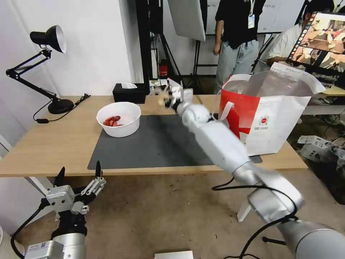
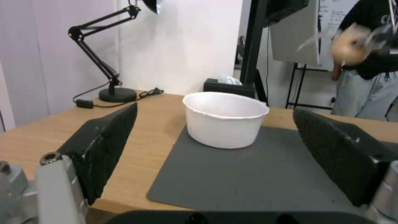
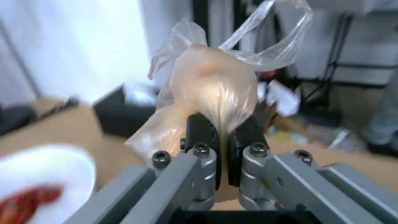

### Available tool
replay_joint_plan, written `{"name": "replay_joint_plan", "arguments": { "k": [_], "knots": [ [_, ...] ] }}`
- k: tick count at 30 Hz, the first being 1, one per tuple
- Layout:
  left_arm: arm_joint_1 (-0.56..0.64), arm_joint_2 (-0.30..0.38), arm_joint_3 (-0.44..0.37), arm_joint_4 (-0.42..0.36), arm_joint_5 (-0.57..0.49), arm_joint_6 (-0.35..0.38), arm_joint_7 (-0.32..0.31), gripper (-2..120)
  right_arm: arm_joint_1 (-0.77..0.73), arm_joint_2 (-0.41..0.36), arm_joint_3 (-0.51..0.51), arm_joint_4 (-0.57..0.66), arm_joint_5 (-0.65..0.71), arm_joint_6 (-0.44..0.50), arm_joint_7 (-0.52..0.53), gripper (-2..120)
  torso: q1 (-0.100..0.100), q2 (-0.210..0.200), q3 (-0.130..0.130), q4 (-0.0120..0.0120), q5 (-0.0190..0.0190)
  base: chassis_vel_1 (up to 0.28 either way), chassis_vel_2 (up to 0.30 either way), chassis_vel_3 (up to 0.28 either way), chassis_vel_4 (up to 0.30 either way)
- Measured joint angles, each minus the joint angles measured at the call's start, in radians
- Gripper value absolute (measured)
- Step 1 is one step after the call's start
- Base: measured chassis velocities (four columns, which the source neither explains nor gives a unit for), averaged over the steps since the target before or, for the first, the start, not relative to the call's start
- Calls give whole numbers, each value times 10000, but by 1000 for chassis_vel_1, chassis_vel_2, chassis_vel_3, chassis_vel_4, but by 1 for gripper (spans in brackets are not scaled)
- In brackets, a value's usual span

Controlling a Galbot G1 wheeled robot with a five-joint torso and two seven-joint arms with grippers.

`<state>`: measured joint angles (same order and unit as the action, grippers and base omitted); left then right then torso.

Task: Pick up the trash from the table and place it into the takeout bag.

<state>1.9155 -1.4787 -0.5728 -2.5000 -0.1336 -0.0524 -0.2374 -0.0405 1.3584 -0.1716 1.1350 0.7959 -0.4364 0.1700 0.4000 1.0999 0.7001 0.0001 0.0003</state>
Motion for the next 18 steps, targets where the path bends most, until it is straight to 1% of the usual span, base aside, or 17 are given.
{"name": "replay_joint_plan", "arguments": {
  "k": [1,2,4,5,7,8,9,12,13,15,16,17,18],
  "knots": [
    [-10,12,8,0,0,4,14,100,252,-384,42,477,313,-340,348,2,0,0,0,0,0,0,0,0,0],
    [-10,12,8,0,0,4,14,100,252,-384,42,477,313,-340,348,2,0,0,0,0,0,0,0,0,0],
    [-18,52,21,0,0,18,28,100,624,-1075,161,1318,1099,-1049,1056,2,0,1,-1,-1,-1,0,0,0,0],
    [-18,52,21,0,0,18,28,100,624,-1075,161,1318,1099,-1049,1056,2,0,1,-1,-1,-1,0,0,0,0],
    [-30,115,42,-1,-7,39,37,100,888,-1794,302,2076,1921,-1602,1678,2,0,1,-1,-4,2,0,0,0,0],
    [-37,146,54,0,-10,45,45,100,985,-2205,388,2420,2286,-1849,1933,2,0,1,-2,-1,0,0,0,0,0],
    [-37,146,54,0,-10,45,45,100,985,-2205,388,2420,2286,-1849,1933,2,0,1,-2,-1,0,0,0,0,0],
    [-40,212,69,-1,-28,52,58,100,1031,-3436,574,3113,3288,-2300,2594,2,0,1,-1,-2,2,0,0,0,0],
    [-40,212,69,-1,-28,52,58,100,1031,-3436,574,3113,3288,-2300,2594,2,0,1,-1,-2,2,0,0,0,0],
    [-51,244,70,0,-65,69,61,100,836,-4175,738,3335,3848,-2452,2876,2,-1,1,-2,-5,0,0,0,0,0],
    [-60,267,69,0,-105,97,62,100,617,-4598,854,3443,4171,-2499,3077,2,0,0,-1,-6,7,0,0,0,0],
    [-60,267,69,0,-105,97,62,100,617,-4598,854,3443,4171,-2499,3077,2,0,0,-1,-6,7,0,0,0,0],
    [-74,303,68,0,-146,130,63,100,329,-4986,1046,3614,4616,-2553,3355,2,0,0,-1,-6,6,0,0,0,0]
  ]
}}
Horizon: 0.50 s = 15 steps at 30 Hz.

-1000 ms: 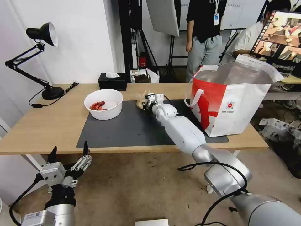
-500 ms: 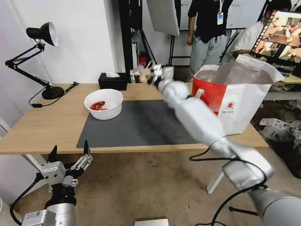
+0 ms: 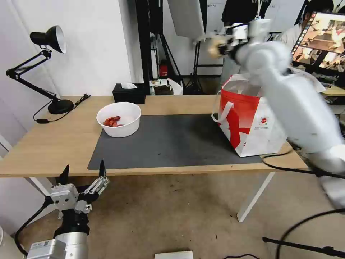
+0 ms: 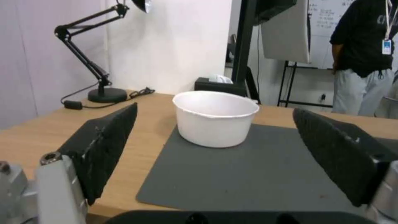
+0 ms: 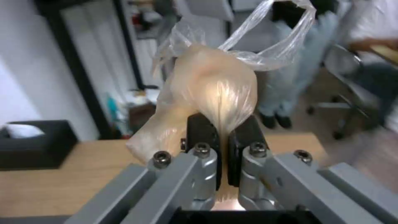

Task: Pick up the trash from the table and place it into the takeout bag.

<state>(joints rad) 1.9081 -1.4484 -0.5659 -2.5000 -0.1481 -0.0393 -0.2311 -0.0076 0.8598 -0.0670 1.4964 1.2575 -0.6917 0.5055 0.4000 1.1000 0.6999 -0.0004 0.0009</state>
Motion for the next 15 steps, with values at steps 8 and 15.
{"name": "replay_joint_plan", "arguments": {
  "k": [8,15],
  "knots": [
    [-13,112,4,0,-74,90,6,100,-1127,-1078,618,1101,1536,-242,970,2,-1,1,-1,2,-7,0,0,0,0],
    [20,130,-7,0,-75,91,13,100,-1320,-1168,787,1253,1749,-276,1371,14,-1,1,0,5,-9,0,0,0,0]
  ]
}}
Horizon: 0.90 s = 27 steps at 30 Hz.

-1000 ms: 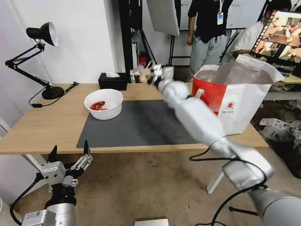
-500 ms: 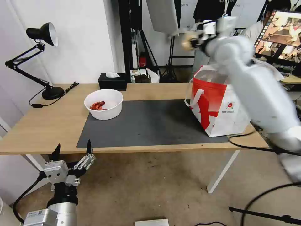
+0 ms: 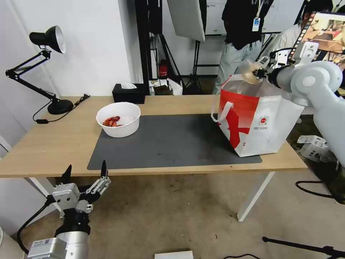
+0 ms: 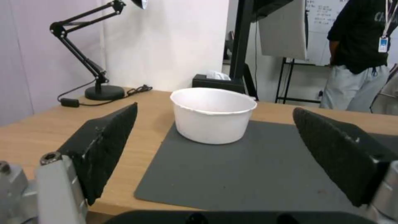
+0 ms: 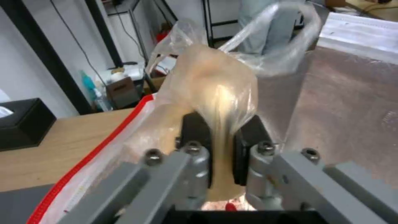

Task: Pick up the trash from the table and place it into the takeout bag.

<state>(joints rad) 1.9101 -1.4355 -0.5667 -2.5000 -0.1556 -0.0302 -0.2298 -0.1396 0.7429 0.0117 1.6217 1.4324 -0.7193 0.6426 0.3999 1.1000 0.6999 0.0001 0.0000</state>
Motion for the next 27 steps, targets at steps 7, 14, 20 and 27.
{"name": "replay_joint_plan", "arguments": {
  "k": [7,14,20,27],
  "knots": [
    [32,-16,-22,0,15,-39,3,100,-9,34,3,134,-15,-2,115,35,0,0,0,1,0,0,0,0,0],
    [42,-40,-33,0,24,-107,3,100,-70,-7,37,327,-36,8,220,60,0,0,0,0,0,0,0,0,0],
    [43,-38,-32,0,36,-143,1,100,-188,-125,116,580,-42,35,286,86,0,0,0,0,0,0,0,0,0],
    [42,-43,-24,0,44,-155,-1,100,-704,-550,438,1873,-47,345,-11,100,0,0,1,1,-1,0,0,0,0]
  ]
}}
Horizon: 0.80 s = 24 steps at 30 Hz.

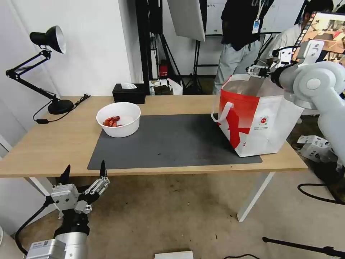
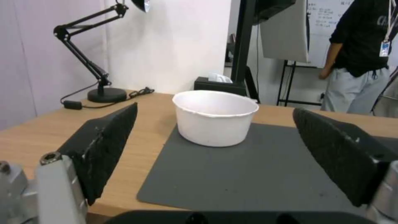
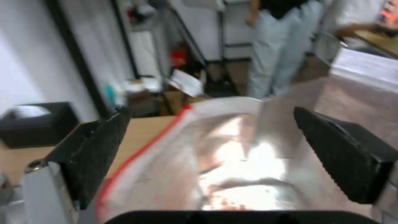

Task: Pick up the trash from the table and place it into the takeout bag.

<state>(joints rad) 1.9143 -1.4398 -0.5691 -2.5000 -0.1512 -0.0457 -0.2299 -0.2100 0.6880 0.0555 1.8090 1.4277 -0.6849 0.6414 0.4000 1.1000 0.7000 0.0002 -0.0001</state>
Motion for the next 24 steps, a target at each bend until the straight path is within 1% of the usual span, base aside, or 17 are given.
{"name": "replay_joint_plan", "arguments": {
  "k": [1,4,5,6,8,9,10,11,12,13,14,16,17,20,21,23,24],
  "knots": [
    [0,0,0,0,0,0,0,100,0,0,0,0,0,0,0,100,0,0,0,0,0,0,0,0,0],
    [-30,-22,4,0,0,-3,-2,100,-1157,-649,436,1456,-144,610,-587,100,0,1,-1,-3,1,0,0,0,0],
    [-30,-22,4,0,0,-3,-2,100,-1157,-649,436,1456,-144,610,-587,100,0,1,-1,-3,1,0,0,0,0],
    [-42,-27,5,0,0,-4,-3,100,-1677,-891,604,1996,-358,907,-743,100,0,0,-1,-3,1,0,0,0,0],
    [-70,-34,10,0,-3,-4,-4,100,-2687,-1249,926,2849,-1159,1433,-1159,100,0,0,-1,-4,1,0,0,0,0],
    [-70,-34,10,0,-3,-4,-4,100,-2687,-1249,926,2849,-1159,1433,-1159,100,0,0,-1,-4,1,0,0,0,0],
    [-85,-40,18,0,-5,-4,-4,100,-3463,-1417,1138,3324,-1892,1856,-1501,100,-1,1,-2,-2,-2,0,0,0,0],
    [-91,-42,21,0,-6,-3,-3,100,-3733,-1453,1209,3459,-2106,1997,-1604,100,-1,1,-2,-2,-3,0,0,0,0],
    [-102,-45,28,0,-7,0,-4,100,-4566,-1503,1453,3826,-2667,2425,-1876,100,-1,1,-1,-3,1,0,0,0,0],
    [-102,-45,28,0,-7,0,-4,100,-4566,-1503,1453,3826,-2667,2425,-1876,100,-1,1,-1,-3,1,0,0,0,0],
    [-107,-57,30,0,-8,2,-6,100,-5601,-1498,1816,4206,-3207,2837,-2076,100,-1,1,-1,-3,2,0,0,0,0],
    [-107,-62,25,0,-10,5,-5,100,-7281,-1301,2549,4731,-3932,3375,-2297,100,-1,0,-1,-2,3,0,0,0,0],
    [-107,-62,25,0,-10,5,-5,100,-7281,-1301,2549,4731,-3932,3375,-2297,100,-1,0,-1,-2,3,0,0,0,0],
    [-100,-71,30,0,-11,7,-8,100,-10249,-469,4396,5297,-5158,3852,-2945,100,-1,1,-1,-2,2,0,0,0,0],
    [-100,-71,30,0,-11,7,-8,100,-10249,-469,4396,5297,-5158,3852,-2945,100,-1,1,-1,-2,2,0,0,0,0],
    [-96,-92,80,0,-9,8,-8,100,-12070,311,5411,5533,-6257,4174,-3503,100,-1,1,-2,-3,1,0,0,0,0],
    [-96,-92,80,0,-9,8,-8,100,-12070,311,5411,5533,-6257,4174,-3503,100,-1,1,-2,-3,1,0,0,0,0]
  ]
}}
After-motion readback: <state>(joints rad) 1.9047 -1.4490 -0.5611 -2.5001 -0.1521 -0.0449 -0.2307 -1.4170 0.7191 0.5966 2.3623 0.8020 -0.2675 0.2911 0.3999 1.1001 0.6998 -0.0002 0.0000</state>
